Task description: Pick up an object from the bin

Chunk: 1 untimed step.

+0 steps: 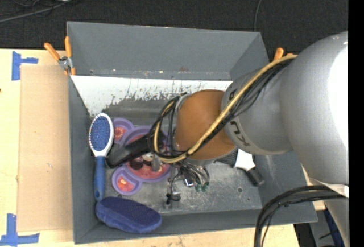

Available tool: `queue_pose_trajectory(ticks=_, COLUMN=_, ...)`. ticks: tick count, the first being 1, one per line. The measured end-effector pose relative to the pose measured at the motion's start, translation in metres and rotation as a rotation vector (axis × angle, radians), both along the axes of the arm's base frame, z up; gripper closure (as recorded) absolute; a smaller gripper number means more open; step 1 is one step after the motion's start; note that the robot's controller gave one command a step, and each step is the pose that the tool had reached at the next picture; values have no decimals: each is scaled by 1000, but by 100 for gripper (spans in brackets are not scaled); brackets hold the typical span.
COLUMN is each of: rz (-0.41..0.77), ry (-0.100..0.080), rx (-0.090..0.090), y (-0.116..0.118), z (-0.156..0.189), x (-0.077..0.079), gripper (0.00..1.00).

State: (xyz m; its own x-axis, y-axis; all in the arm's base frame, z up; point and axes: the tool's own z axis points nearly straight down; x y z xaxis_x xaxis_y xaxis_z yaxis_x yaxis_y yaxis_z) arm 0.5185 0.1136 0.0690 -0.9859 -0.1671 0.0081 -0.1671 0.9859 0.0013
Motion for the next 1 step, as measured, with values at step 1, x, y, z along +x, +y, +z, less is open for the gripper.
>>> queue_pose_trajectory(ticks=1, rz=-1, ry=-2, rx=0, y=0, z=9, x=1, gripper=0)
